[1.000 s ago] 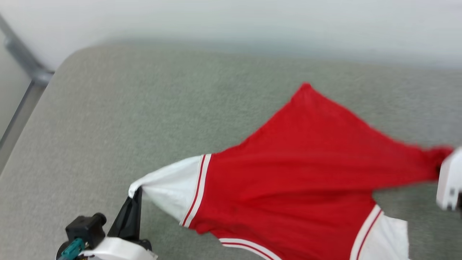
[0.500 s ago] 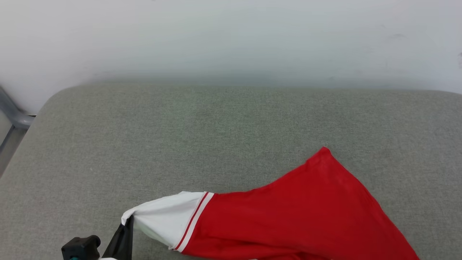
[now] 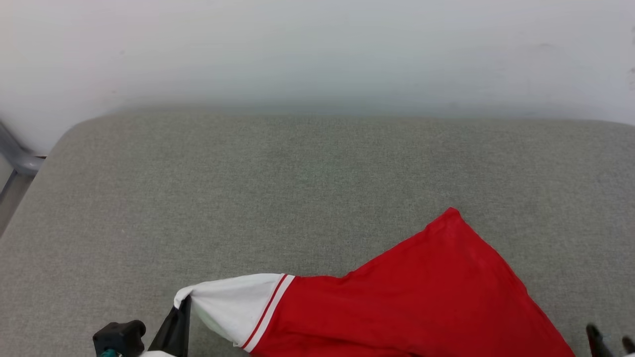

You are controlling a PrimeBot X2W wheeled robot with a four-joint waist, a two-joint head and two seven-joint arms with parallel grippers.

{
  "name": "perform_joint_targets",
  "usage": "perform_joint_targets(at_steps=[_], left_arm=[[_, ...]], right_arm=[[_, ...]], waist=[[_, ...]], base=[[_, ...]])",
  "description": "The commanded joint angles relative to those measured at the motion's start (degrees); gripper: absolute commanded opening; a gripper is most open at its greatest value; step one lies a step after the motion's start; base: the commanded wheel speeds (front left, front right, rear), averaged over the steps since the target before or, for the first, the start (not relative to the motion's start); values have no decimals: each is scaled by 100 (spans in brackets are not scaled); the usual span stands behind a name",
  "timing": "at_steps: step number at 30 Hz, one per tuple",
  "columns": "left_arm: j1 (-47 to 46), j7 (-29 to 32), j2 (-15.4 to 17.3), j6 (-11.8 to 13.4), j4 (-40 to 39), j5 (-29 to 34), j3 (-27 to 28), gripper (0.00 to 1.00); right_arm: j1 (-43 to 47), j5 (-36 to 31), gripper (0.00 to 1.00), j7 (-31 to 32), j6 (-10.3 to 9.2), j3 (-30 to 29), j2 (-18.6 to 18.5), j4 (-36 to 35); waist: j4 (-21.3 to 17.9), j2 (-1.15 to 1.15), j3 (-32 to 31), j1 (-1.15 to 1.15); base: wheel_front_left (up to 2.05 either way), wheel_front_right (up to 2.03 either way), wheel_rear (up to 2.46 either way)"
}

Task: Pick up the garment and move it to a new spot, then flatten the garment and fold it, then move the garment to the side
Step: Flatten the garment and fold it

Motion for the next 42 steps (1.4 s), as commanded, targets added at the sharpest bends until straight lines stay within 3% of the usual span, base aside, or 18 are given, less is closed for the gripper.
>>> perform_joint_targets(at_steps=[1, 5, 10, 12, 17, 23, 30, 39, 40, 41, 42], left_arm=[[-127, -29, 20, -22, 4, -31, -4, 0], [-282, -69, 20, -56, -12, -27, -40, 0], [-468, -130, -7, -114, -18, 8, -136, 0], [-560, -175, -10, -159, -25, -1, -159, 0], [-815, -293, -63, -235, 2, -19, -247, 0], [-1144, -430, -117, -331, 95, -53, -349, 0], [-1558, -583, -173, -452, 295, -95, -462, 0], [-1842, -724, -197, -527, 555, -153, -555, 0], [-1860, -737, -199, -535, 575, -158, -560, 0], [-1870, -741, -200, -543, 603, -167, -569, 0], [-1873, -751, -204, -545, 631, -172, -576, 0]], right_arm=[[-249, -28, 100, -489, -3, -1, 0, 98], [-750, 198, 100, -1487, -3, 354, -220, 332], [-1277, 300, 100, -1682, -3, 690, -609, 645], [-1556, 309, 100, -1471, -2, 886, -821, 761], [-2306, 526, 100, -47, -3, 1629, -1508, 1020], [-3235, 636, 100, 1330, -5, 2437, -1980, 1083], [-4037, 707, 100, 1809, -2, 3262, -2315, 1462], [-4266, 1110, 100, 2335, -3, 3814, -2349, 2363], [-4257, 1127, 87, 2418, -3, 3834, -2339, 2453], [-4255, 1145, 44, 2481, -3, 3852, -2311, 2518], [-4259, 1151, 11, 2486, -3, 3867, -2287, 2539]], waist=[[26, 0, 70, 1], [84, 0, 242, 1], [206, 0, 442, 1], [270, 0, 556, 1], [452, 0, 865, 1], [642, 0, 1230, 1], [834, 0, 1666, 1], [913, 0, 1904, 1], [914, 0, 1902, 1], [911, 0, 1899, 1], [907, 0, 1891, 1]], base=[[0, 0, 0], [0, 0, 0], [0, 0, 0], [0, 0, 0], [0, 0, 0], [0, 0, 0], [0, 0, 0], [0, 0, 0], [0, 0, 0], [0, 0, 0], [0, 0, 0]])
